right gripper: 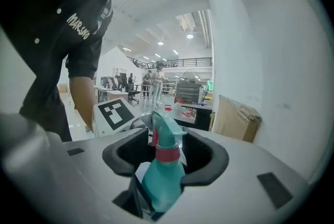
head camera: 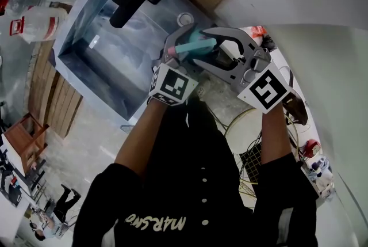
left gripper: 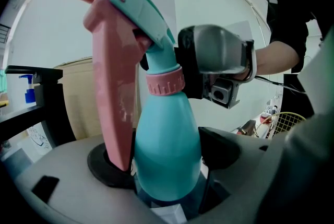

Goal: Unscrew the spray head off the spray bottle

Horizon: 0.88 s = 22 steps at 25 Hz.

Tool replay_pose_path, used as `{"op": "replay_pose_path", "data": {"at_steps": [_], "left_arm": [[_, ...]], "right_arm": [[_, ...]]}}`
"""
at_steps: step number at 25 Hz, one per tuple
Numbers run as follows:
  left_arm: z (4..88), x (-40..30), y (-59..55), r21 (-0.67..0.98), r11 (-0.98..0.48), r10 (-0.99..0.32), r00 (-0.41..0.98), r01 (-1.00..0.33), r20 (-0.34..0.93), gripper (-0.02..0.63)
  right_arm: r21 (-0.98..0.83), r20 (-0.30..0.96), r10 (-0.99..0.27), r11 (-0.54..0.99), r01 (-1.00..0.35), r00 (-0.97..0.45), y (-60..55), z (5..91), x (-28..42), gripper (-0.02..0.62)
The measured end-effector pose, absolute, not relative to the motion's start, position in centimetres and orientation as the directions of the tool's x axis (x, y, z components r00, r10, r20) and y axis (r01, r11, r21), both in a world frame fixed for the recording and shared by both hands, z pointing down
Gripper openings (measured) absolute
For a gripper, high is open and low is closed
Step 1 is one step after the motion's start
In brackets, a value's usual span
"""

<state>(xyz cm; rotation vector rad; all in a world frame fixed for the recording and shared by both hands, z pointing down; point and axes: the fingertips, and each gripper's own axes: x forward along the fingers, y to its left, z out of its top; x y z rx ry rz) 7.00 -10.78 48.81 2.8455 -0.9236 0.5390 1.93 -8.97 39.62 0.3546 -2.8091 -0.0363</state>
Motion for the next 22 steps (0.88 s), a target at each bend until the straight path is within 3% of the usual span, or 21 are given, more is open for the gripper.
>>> {"op": "replay_pose_path", "data": {"at_steps": [3, 6, 10, 16, 22], "left_arm": [[48.8, 7.1, -10.7, -0.013, -0.813, -0.547, 0.754, -0.583, 0.363, 0.385], [48.8, 7.1, -10.7, -0.012, -0.813, -0.545, 0.755, -0.582, 0.364, 0.385], [48.8, 7.1, -10.8, -0.011, -0.813, -0.545, 0.755, -0.582, 0.364, 0.385], [48.8, 7.1, -10.8, -0.003, -0.812, -0.545, 0.757, -0.583, 0.361, 0.385], [48.8, 7.1, -10.8, -0.004, -0.814, -0.543, 0.758, -0.581, 0.36, 0.385]], "right_arm": [[0.105, 0.341, -0.238, 0.971, -0.214, -0.909, -8.8, 39.6, 1.2, 0.211], [0.145, 0.365, -0.239, 0.969, -0.199, -0.9, -9.1, 39.7, 0.7, 0.146], [0.143, 0.365, -0.243, 0.968, -0.204, -0.899, -9.3, 39.6, 1.2, 0.156], [-0.012, 0.157, -0.297, 0.953, -0.303, -0.942, -10.1, 37.6, 1.7, 0.156], [-0.06, 0.106, -0.303, 0.949, -0.31, -0.947, -10.2, 37.1, 1.7, 0.153]]}}
